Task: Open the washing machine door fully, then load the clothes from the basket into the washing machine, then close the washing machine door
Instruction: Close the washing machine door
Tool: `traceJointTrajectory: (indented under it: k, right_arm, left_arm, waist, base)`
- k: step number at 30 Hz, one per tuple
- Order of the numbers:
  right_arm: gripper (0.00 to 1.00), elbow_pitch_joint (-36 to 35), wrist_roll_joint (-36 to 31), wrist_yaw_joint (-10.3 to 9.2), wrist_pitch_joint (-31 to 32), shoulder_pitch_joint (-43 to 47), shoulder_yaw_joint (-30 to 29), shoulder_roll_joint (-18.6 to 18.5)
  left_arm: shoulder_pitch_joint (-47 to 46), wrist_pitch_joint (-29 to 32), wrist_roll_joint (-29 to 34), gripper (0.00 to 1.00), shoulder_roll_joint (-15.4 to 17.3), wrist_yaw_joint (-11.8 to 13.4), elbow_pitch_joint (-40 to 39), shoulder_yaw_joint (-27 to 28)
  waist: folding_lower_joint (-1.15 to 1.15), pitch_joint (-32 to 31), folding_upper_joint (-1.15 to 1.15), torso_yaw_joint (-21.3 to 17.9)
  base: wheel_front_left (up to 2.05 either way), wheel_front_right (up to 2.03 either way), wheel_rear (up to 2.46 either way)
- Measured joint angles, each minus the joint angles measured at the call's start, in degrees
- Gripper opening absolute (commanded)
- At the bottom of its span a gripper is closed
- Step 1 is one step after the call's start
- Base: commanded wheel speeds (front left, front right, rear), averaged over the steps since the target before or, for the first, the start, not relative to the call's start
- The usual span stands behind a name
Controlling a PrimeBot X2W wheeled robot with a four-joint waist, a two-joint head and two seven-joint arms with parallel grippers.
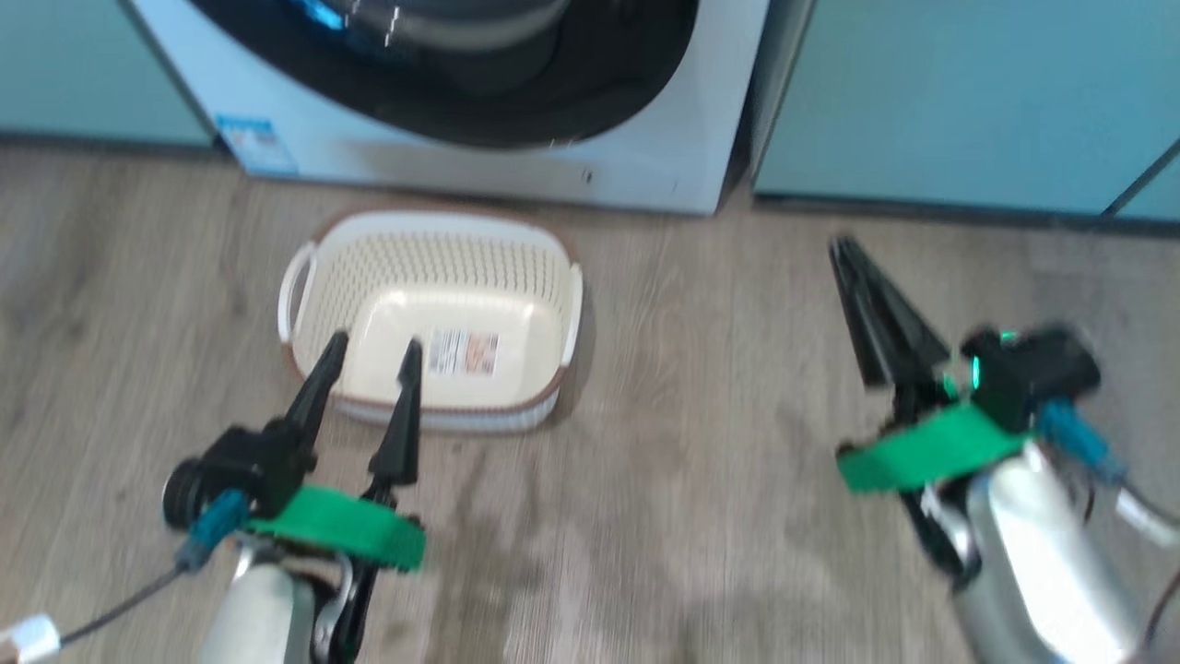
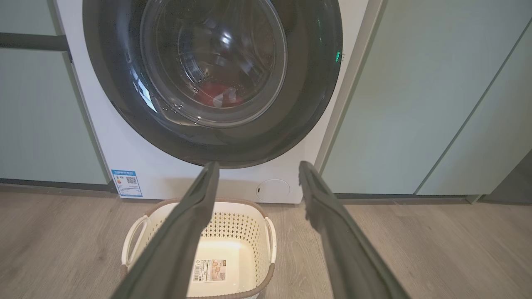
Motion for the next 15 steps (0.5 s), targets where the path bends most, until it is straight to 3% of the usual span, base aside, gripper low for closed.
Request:
traceJointTrajectory:
  k: [7, 15]
  right_arm:
    - [0.0, 3.5, 0.7, 0.0, 0.0, -15.1, 7.2, -9.1]
    - [0.0, 11.0, 3.0, 0.01, 0.0, -33.4, 14.5, -15.0]
  left_arm:
    - [-5.9, 0.0, -1.1, 1.0, -0.2, 0.4, -1.3, -2.5]
    - [-9.0, 0.0, -3.3, 1.0, -0.4, 1.8, -1.6, -6.4]
  waist:
    - [0.0, 7.6, 0.0, 2.9]
    - [0.01, 15.1, 0.0, 7.2]
  base:
    - [0.0, 0.0, 0.0]
    - [0.0, 0.0, 0.0]
